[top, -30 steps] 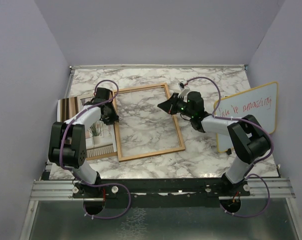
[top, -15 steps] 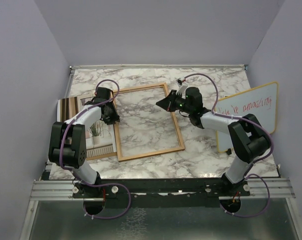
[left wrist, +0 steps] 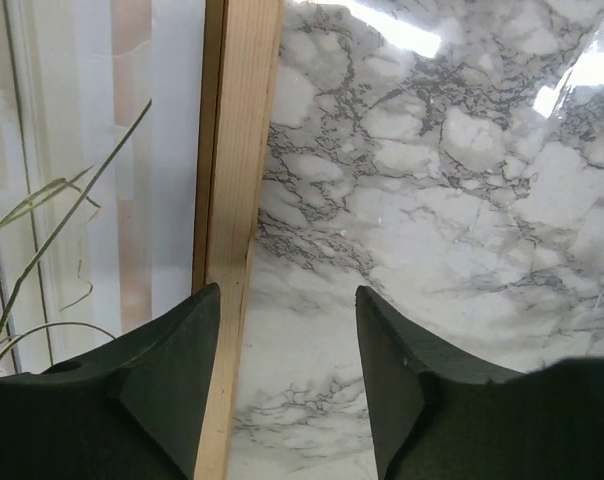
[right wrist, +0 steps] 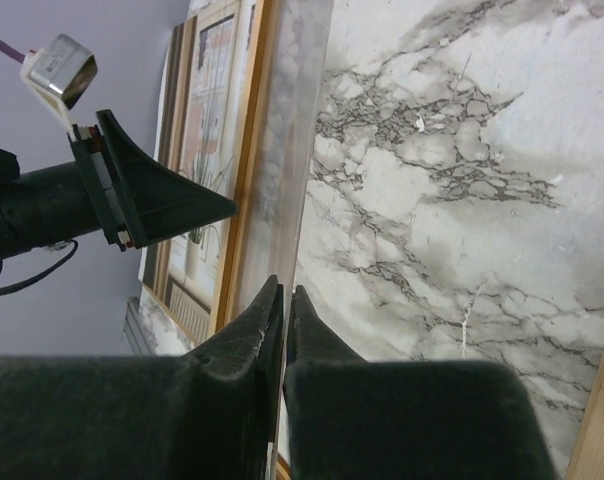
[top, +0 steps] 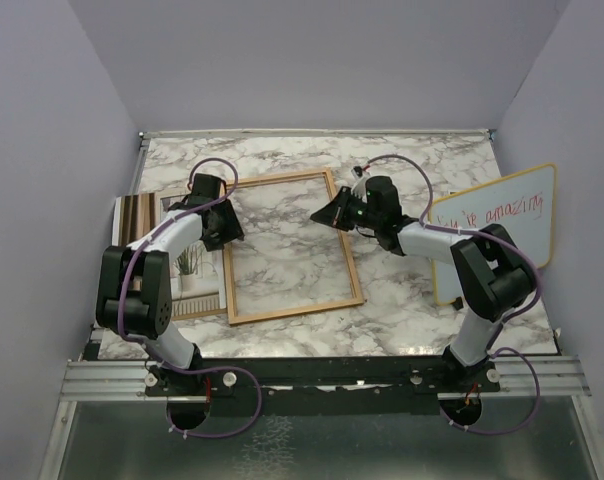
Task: Put the photo into the frame
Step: Place the photo frame item in the photo frame.
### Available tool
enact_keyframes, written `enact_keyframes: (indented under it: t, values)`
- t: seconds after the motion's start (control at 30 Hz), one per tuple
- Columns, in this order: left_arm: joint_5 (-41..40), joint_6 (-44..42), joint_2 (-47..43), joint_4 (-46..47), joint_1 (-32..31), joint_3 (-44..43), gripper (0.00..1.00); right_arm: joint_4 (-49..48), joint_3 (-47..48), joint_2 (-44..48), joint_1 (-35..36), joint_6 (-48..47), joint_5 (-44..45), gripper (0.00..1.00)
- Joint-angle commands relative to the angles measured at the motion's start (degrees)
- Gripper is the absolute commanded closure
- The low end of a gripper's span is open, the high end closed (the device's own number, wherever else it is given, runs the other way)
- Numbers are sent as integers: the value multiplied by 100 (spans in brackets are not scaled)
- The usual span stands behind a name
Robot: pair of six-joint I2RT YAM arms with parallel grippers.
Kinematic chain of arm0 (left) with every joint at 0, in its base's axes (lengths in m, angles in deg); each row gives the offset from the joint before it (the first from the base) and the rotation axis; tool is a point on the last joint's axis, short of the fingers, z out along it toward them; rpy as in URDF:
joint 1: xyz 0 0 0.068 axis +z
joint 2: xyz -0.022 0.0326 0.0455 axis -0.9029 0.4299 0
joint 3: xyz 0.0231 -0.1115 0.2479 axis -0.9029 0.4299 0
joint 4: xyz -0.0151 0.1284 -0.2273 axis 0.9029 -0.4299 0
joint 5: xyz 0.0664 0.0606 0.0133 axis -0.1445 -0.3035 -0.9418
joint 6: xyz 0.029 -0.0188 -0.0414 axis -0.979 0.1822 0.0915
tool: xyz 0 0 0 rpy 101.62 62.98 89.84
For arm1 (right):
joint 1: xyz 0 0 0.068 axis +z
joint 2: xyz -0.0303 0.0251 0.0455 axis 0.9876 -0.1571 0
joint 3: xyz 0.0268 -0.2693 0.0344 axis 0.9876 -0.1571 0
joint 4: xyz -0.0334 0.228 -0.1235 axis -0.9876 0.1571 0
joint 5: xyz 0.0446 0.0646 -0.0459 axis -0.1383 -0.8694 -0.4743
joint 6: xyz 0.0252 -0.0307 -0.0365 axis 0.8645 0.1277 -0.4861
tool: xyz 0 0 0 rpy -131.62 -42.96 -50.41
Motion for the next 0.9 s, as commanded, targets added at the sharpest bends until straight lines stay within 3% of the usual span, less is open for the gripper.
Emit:
enact_keyframes:
  t: [0.0, 0.13, 0.37, 0.63, 0.73, 0.87]
  values:
    - [-581, 59, -353, -51, -10, -147, 38, 630, 311, -121, 14, 214, -204, 93]
    - [-744, 50, -454, -33, -10, -43, 32, 936, 459, -163, 14, 248, -228, 87]
    - [-820, 195, -237, 56, -10, 297, 33, 489, 325, -197, 14, 546, -757, 74]
    - [-999, 288, -201, 99, -10, 414, 74, 283, 309, -158, -10, 561, -1273, 69]
    - [-931, 283, -135, 103, -10, 414, 86, 273, 343, -177, -10, 561, -1406, 82]
    - [-867, 279, -95, 108, -10, 411, 94, -50, 265, -140, -20, 743, -1557, 95]
